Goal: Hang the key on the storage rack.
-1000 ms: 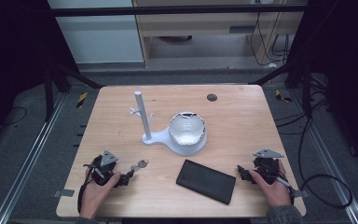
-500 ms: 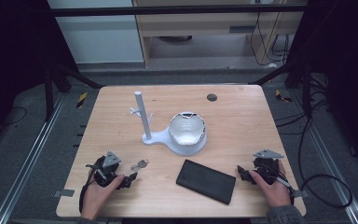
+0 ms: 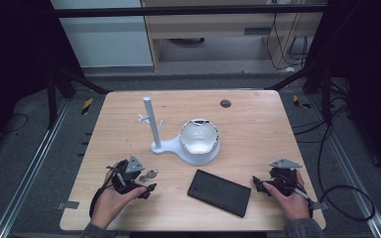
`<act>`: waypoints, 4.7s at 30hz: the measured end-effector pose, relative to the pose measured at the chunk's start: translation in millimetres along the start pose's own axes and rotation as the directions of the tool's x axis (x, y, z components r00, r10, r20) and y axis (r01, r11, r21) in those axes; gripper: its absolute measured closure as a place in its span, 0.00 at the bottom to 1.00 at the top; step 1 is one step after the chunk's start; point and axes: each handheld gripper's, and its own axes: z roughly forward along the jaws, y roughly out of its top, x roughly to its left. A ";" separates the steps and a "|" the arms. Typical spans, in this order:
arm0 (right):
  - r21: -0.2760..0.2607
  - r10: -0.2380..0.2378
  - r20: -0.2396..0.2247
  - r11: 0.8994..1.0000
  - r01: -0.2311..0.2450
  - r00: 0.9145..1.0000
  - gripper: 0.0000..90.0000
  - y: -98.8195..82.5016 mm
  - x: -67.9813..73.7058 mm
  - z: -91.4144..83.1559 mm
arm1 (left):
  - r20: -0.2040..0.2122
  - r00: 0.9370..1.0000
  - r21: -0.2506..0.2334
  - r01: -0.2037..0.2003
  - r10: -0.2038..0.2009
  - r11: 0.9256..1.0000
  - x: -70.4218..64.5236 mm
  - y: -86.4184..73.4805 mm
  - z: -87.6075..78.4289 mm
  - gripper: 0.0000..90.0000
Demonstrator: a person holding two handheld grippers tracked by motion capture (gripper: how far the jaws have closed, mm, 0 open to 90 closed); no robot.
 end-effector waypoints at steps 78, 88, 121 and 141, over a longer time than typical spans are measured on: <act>-0.046 -0.002 -0.006 0.999 0.002 1.000 0.23 0.6 10.6 -2.3 | 0.084 0.990 0.333 -0.135 0.113 0.933 29.7 31.8 26.2 0.66; -0.046 -0.003 -0.009 0.999 0.003 1.000 0.23 0.5 10.9 -2.5 | 0.076 0.990 0.344 -0.139 0.120 0.929 28.5 28.2 34.4 0.71; -0.047 -0.012 -0.012 0.999 0.011 1.000 0.23 0.2 11.8 -2.4 | 0.083 0.991 0.370 -0.126 0.102 0.920 26.8 31.6 25.0 0.93; -0.046 -0.015 -0.015 0.999 0.014 1.000 0.22 0.2 12.6 -2.3 | 0.092 0.987 0.341 -0.155 0.131 0.927 25.4 45.0 -9.0 0.93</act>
